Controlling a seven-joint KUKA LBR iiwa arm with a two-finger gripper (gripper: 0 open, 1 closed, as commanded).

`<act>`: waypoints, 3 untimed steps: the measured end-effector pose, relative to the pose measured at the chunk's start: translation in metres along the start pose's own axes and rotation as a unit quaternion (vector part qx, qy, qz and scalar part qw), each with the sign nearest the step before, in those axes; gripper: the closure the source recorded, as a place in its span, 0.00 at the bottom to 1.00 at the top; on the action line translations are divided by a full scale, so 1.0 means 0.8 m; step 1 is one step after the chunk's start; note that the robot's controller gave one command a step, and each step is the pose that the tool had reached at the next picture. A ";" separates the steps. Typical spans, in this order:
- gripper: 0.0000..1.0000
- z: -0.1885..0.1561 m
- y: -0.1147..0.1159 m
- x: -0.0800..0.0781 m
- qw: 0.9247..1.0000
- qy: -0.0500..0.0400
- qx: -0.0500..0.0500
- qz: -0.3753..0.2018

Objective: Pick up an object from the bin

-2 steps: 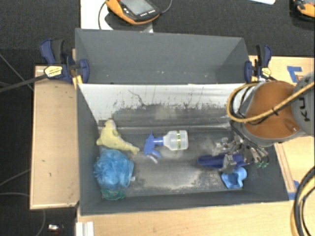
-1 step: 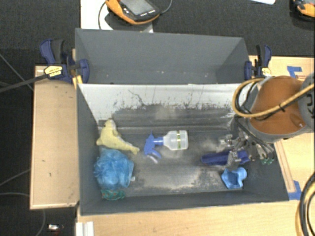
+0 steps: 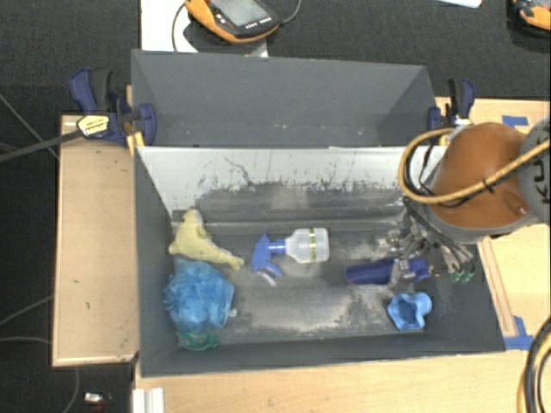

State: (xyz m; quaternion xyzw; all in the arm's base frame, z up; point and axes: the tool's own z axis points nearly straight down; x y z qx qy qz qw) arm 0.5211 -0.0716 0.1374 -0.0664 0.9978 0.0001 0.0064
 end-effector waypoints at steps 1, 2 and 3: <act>1.00 0.000 0.000 0.000 1.000 0.000 0.000 0.000; 1.00 0.000 0.000 0.000 1.000 0.000 0.000 -0.001; 1.00 0.000 0.000 0.000 1.000 0.000 0.000 -0.001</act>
Offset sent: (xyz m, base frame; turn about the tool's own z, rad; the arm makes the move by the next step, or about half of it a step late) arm 0.0000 0.0000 0.0000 0.0000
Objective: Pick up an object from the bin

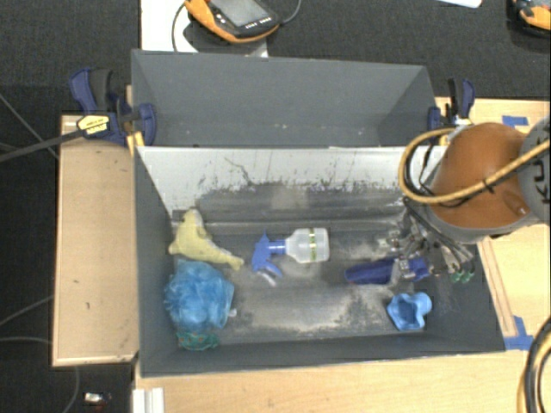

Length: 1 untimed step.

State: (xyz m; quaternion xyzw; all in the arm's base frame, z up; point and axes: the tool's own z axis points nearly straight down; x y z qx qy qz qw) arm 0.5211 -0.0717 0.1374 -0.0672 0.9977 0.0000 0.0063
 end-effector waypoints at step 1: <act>1.00 0.000 0.000 0.000 1.000 0.000 0.000 0.000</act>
Offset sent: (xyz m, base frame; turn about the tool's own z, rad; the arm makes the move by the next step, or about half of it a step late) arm 0.0000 0.0000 0.0000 0.0000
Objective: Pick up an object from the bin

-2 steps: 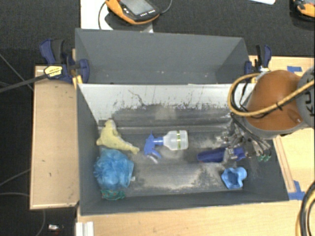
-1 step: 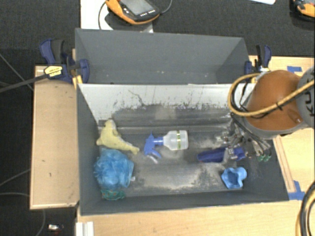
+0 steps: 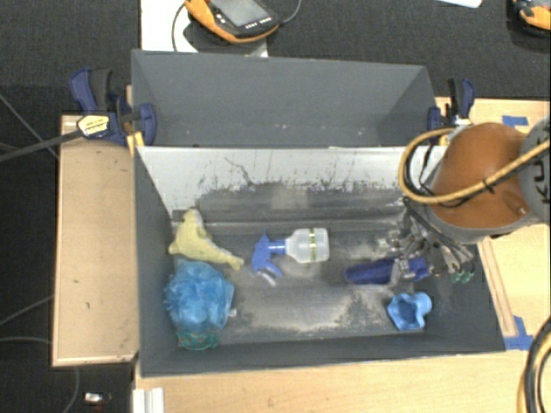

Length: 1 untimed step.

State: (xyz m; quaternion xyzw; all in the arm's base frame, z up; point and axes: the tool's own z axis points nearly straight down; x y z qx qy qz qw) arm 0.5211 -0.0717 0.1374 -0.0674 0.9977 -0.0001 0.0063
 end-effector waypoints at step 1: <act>1.00 0.000 0.000 0.000 1.000 0.000 0.000 0.000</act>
Offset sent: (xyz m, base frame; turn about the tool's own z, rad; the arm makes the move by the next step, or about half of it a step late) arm 0.0000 0.0000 0.0000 0.0000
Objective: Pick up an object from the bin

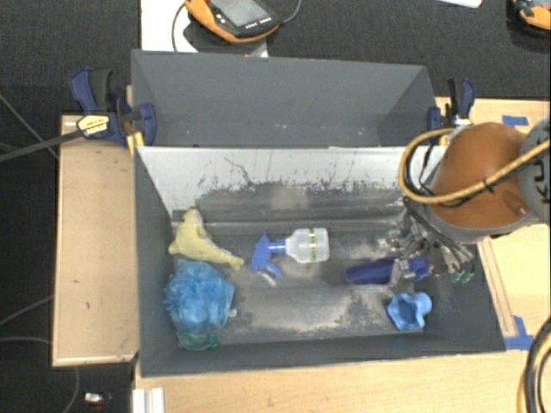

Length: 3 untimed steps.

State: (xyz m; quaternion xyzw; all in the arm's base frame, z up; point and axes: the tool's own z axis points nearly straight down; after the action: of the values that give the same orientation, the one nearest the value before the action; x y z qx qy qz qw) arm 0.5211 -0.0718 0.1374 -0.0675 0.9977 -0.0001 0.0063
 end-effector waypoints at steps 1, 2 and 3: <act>1.00 0.000 0.000 0.000 1.000 0.000 0.000 0.000; 1.00 0.000 0.000 0.000 1.000 0.000 0.000 0.000; 1.00 0.000 0.000 0.000 1.000 0.000 0.000 0.000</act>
Offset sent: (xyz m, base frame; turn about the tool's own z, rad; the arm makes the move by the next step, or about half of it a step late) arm 0.0000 0.0000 0.0000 0.0000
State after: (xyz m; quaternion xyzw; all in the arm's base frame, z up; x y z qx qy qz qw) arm 0.5211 -0.0718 0.1374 -0.0679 0.9977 -0.0001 0.0063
